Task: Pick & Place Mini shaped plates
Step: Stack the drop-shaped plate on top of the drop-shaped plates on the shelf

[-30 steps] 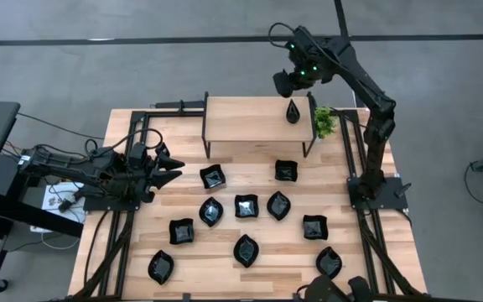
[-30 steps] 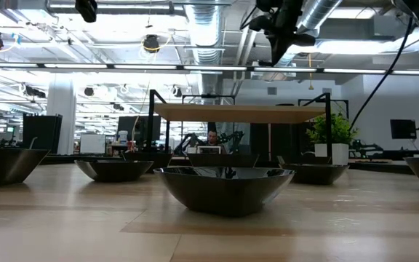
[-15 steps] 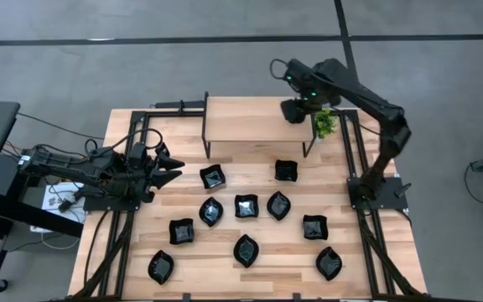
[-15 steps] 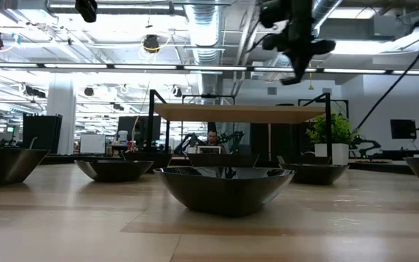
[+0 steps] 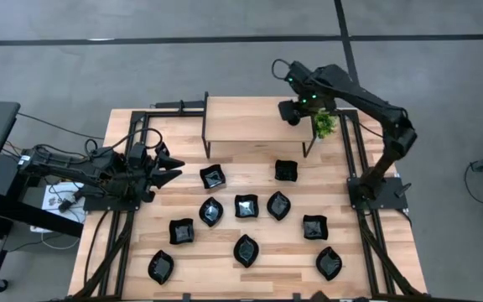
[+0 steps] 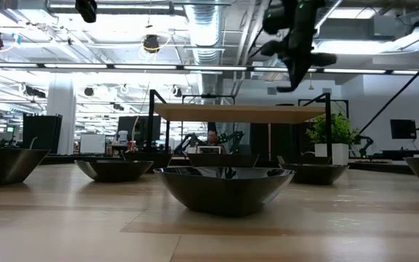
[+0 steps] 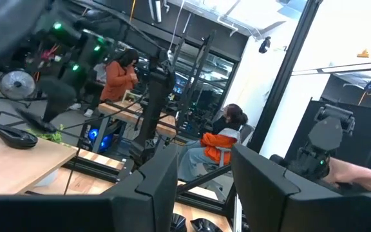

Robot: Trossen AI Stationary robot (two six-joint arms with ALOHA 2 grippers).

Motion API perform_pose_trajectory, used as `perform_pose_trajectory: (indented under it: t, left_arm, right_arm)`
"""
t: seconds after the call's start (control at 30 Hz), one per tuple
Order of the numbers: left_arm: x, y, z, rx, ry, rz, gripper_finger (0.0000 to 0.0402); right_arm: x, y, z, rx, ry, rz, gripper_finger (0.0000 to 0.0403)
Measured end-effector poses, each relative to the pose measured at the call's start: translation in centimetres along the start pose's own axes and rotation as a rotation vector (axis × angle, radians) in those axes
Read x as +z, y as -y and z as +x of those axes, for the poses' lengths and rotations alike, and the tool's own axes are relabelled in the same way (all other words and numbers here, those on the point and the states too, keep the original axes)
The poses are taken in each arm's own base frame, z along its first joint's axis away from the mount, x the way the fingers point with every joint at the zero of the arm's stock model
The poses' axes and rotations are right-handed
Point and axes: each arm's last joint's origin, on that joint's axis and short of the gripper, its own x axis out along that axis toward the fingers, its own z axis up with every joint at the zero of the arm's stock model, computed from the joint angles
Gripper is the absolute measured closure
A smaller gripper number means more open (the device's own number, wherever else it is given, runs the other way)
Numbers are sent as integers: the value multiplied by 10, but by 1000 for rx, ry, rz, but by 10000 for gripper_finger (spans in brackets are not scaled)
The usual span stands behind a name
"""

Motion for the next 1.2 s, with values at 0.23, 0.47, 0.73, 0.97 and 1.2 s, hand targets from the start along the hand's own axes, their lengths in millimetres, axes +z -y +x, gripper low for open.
perform_pose_trajectory:
  t: [0.23, 0.47, 0.73, 0.97, 1.2]
  left_arm:
    - [0, 0, 0, 0, 0, -3, 257]
    - [0, 0, 0, 11, 3, 2, 257]
    - [0, -1, 0, 30, 9, 4, 257]
    - [0, -1, 0, 30, 9, 4, 257]
    - [0, -1, 0, 30, 9, 4, 257]
  right_arm:
    - [10, 4, 8, 3, 6, -24, 403]
    - [20, 17, 10, 12, 5, 16, 403]
    - [28, 16, 19, 19, 12, 8, 403]
    - [29, 16, 25, 2, -20, 3, 403]
    - [29, 17, 25, -6, -22, 8, 403]
